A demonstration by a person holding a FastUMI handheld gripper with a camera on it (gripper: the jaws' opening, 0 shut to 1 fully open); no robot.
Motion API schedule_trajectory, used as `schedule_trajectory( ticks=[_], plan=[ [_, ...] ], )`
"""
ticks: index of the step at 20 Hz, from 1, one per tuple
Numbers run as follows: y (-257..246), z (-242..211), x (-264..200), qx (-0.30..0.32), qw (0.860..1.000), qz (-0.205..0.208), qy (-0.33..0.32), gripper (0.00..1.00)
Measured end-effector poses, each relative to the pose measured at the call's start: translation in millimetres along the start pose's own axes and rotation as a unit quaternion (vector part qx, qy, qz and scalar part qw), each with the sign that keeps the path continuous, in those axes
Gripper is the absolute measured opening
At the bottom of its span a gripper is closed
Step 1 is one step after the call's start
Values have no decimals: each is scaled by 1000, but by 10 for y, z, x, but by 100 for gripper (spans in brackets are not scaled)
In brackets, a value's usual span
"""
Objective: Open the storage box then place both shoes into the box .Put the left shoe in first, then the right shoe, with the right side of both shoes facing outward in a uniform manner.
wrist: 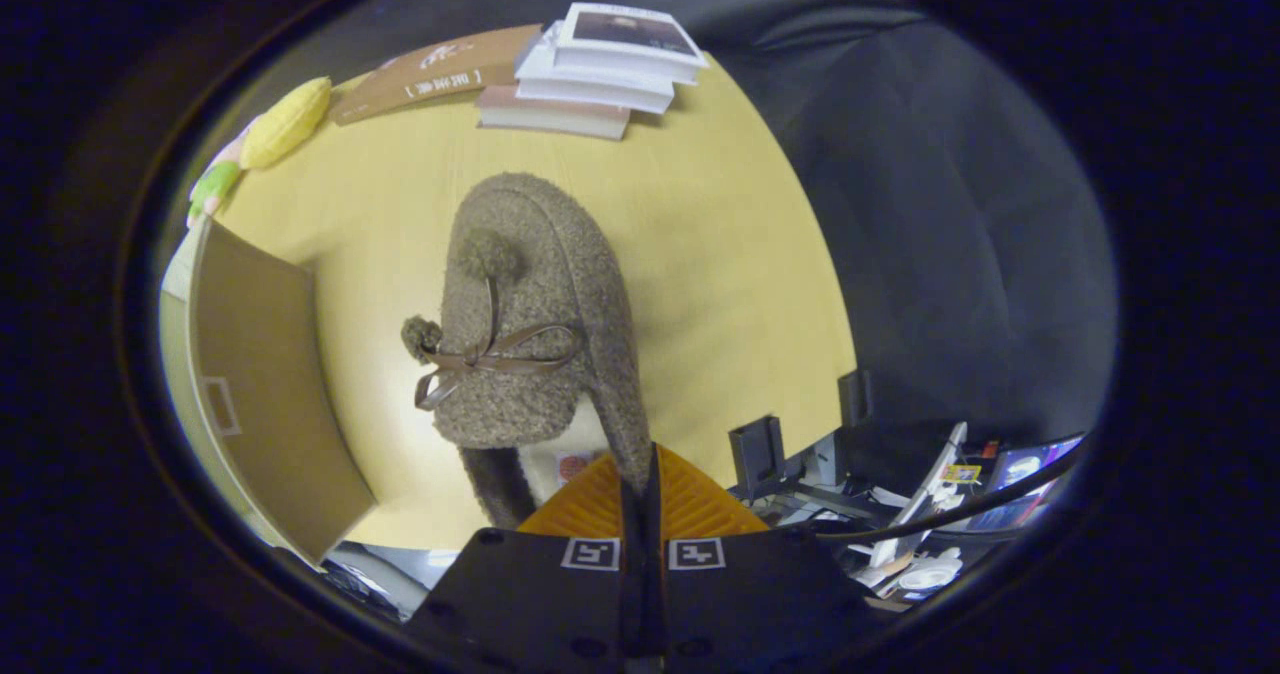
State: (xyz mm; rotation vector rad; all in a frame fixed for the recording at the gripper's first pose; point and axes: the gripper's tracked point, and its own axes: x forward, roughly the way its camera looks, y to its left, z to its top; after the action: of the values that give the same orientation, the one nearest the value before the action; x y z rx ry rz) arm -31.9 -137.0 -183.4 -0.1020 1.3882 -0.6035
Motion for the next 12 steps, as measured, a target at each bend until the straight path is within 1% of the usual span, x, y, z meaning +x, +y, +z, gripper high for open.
schedule_trajectory(
  ticks=[2,4,8,12],
  plan=[
    [70,106,-371,-6,1000,-9,-26,4],
    [233,185,-702,-19,999,-7,-50,4],
    [735,208,-1243,-49,995,19,-81,4],
    [1333,110,-1505,-85,991,51,-88,4]
  ],
)
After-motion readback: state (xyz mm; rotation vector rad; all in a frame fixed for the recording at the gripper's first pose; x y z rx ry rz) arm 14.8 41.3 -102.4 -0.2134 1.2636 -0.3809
